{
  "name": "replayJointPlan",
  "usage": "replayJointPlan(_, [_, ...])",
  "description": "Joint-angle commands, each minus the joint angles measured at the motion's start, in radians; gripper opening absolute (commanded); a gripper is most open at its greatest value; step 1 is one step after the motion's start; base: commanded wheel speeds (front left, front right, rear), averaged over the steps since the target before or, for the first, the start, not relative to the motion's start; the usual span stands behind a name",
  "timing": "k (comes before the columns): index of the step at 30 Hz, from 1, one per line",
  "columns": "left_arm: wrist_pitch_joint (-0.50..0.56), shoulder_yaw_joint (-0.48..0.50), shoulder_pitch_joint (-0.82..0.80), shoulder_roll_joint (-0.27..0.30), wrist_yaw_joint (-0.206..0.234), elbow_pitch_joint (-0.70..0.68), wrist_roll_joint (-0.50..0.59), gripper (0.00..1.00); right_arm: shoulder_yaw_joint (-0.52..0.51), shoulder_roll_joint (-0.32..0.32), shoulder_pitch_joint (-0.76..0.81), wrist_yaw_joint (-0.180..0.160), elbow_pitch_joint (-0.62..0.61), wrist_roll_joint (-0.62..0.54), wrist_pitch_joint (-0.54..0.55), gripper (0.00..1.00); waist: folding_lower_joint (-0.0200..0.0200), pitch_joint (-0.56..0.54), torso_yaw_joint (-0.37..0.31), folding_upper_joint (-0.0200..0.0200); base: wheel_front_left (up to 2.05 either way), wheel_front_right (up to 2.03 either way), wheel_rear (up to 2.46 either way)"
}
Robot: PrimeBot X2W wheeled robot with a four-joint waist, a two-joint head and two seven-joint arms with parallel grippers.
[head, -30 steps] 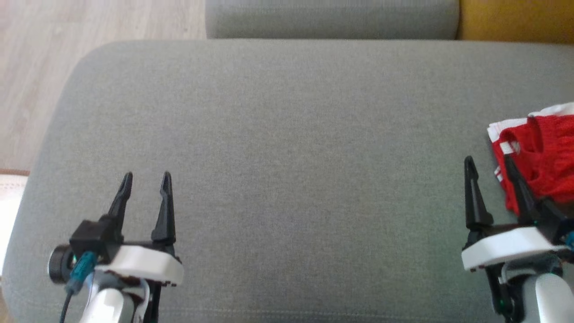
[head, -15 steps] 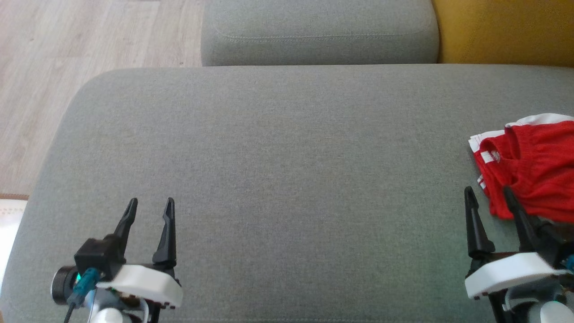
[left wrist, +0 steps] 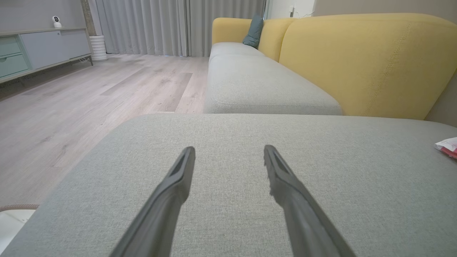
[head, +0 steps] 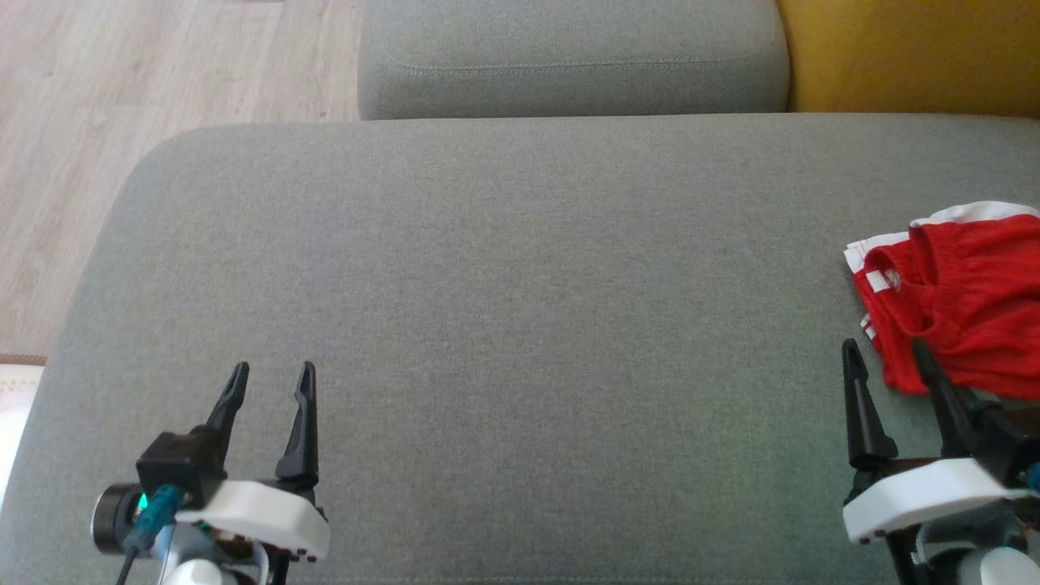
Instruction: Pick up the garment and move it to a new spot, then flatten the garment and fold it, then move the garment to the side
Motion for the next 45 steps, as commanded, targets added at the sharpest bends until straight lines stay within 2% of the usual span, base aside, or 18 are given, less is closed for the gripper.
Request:
replayJointPlan(1, [0.0,0.03,-0.053,0.02,0.005,-0.027,-0.002,1.0,0.021,-0.006,-0.029,-0.001,-0.039,0.005,0.002,1.0,0.0001,0.002,0.002,0.0,0.0,0.0,0.0])
replayJointPlan(22, [-0.016,0.021,-0.081,0.02,0.014,-0.022,-0.004,1.0,0.021,-0.006,-0.041,-0.001,-0.039,0.01,0.004,1.0,0.0001,0.023,0.012,0.0,0.0,0.0,0.0])
replayJointPlan(23, [-0.004,-0.017,-0.026,0.0,0.009,0.005,-0.002,0.0,0.001,0.0,-0.001,0.0,0.0,0.003,0.004,0.0,0.0001,0.023,0.012,0.0,0.0,0.0,0.0])
replayJointPlan(26, [-0.001,-0.029,-0.005,-0.012,0.008,0.043,-0.007,0.0,0.008,0.001,0.004,0.0,0.048,0.009,0.004,0.0,0.0001,0.024,0.012,0.0,0.0,0.0,0.0])
replayJointPlan(45, [0.041,0.027,-0.026,-0.033,-0.035,0.061,-0.211,0.0,0.006,-0.005,-0.03,0.0,0.087,0.239,0.01,0.0,0.0001,0.021,0.001,0.0,0.0,0.0,0.0])
